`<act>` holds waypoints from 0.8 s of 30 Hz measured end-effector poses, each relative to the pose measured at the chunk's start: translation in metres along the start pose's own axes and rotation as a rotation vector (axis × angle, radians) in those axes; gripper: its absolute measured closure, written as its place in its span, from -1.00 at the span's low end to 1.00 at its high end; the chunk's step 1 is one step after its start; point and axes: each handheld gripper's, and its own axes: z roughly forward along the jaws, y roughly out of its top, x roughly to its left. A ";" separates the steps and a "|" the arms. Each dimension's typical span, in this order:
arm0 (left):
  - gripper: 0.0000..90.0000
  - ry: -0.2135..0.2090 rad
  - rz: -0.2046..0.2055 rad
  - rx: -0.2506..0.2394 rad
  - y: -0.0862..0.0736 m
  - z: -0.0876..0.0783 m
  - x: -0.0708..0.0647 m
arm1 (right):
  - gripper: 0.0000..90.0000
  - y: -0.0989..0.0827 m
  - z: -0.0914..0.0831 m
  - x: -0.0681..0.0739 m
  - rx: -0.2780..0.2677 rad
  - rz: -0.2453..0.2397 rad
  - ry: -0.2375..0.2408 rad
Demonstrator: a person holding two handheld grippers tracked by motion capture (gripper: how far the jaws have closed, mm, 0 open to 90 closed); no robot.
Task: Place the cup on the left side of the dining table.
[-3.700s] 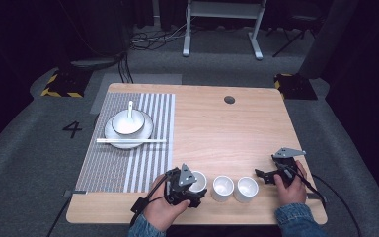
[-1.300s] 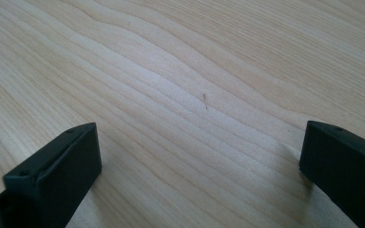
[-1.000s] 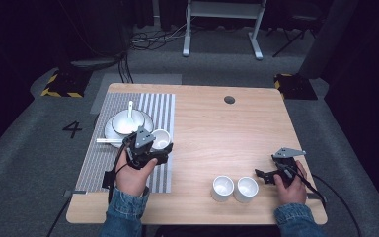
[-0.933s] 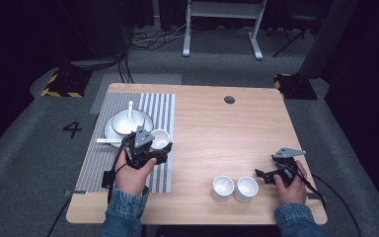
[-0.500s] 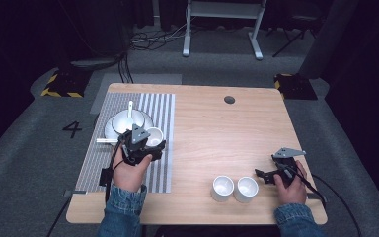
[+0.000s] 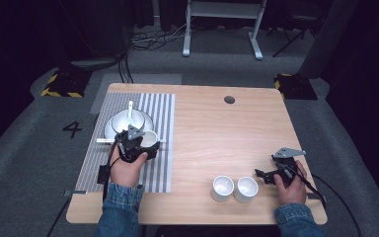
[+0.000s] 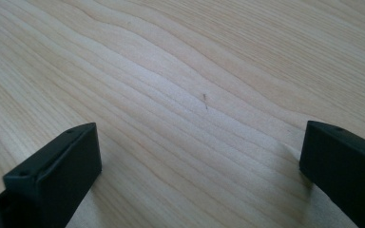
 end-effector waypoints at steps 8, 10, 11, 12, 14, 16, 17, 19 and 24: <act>-0.41 0.000 -0.012 0.053 -0.006 0.012 0.002 | -0.99 0.000 0.000 0.000 0.000 0.001 0.000; -0.41 -0.001 -0.010 0.060 -0.007 0.013 0.003 | -0.99 0.000 0.000 0.000 0.000 0.000 0.000; -0.41 -0.003 -0.013 0.065 -0.007 0.014 0.003 | -0.99 0.000 0.000 0.000 0.000 0.001 0.000; -0.41 -0.003 -0.011 0.080 -0.009 0.016 0.003 | -0.99 0.000 0.000 0.000 0.000 0.000 0.000; -0.41 -0.005 -0.010 0.092 -0.010 0.019 0.004 | -0.99 0.000 0.000 0.000 0.000 0.000 0.000; -0.41 -0.003 -0.010 0.098 -0.011 0.020 0.004 | -0.99 0.000 0.000 0.000 0.000 0.000 0.000; -0.41 -0.001 -0.014 0.099 -0.012 0.021 0.005 | -0.99 0.000 0.000 0.000 0.000 0.000 0.000; -0.41 0.000 -0.013 0.107 -0.014 0.024 0.006 | -0.99 0.000 0.000 0.000 0.000 0.000 0.000; -0.41 -0.003 -0.004 0.128 -0.016 0.027 0.008 | -0.99 0.000 0.000 0.000 0.000 0.000 0.000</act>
